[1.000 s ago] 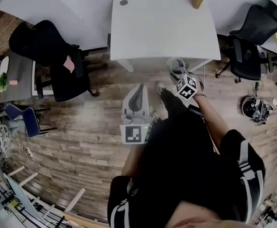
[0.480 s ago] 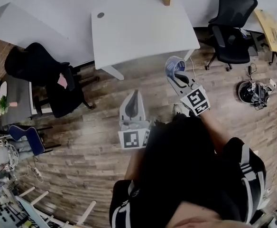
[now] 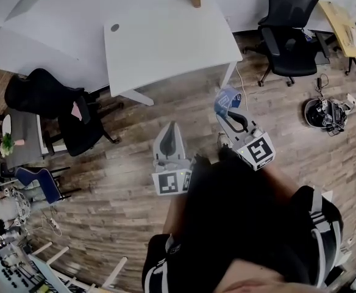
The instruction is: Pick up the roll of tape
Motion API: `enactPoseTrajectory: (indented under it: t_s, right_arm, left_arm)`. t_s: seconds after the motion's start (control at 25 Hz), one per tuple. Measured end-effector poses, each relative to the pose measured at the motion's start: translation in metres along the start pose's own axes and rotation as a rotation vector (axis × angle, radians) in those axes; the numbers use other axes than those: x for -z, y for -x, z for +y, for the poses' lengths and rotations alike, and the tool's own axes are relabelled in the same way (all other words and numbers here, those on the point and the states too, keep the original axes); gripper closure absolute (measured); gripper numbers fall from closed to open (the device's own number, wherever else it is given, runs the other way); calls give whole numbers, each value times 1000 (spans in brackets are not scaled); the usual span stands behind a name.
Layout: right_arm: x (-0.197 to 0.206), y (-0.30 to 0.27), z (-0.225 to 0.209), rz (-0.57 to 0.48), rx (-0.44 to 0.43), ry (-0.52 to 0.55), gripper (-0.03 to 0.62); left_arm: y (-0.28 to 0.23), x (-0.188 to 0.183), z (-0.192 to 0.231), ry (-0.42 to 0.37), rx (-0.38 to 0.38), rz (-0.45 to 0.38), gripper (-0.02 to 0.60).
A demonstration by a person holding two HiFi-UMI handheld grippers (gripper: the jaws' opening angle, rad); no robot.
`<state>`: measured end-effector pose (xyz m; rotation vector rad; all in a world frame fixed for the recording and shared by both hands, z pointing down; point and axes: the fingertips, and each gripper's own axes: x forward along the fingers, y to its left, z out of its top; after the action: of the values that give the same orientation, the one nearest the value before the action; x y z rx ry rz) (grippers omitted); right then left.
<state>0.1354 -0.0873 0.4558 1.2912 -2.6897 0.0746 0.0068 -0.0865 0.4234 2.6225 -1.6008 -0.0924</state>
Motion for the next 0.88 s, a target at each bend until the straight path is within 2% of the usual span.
enactPoseTrajectory:
  t_s: [0.2,0.4,0.88]
  right_arm:
    - [3,8,-8,-5,-8,38,534]
    - [0,9,-16,-15,-8,23,534]
    - [-5,-10,-10,-35,-8,16,534]
  left_arm:
    - [-8,0,-12,6,-8,-4,558]
    - [-17,-1,-16,-20,2,-4,558]
    - [-21,-2,2,-23,8,-11,558]
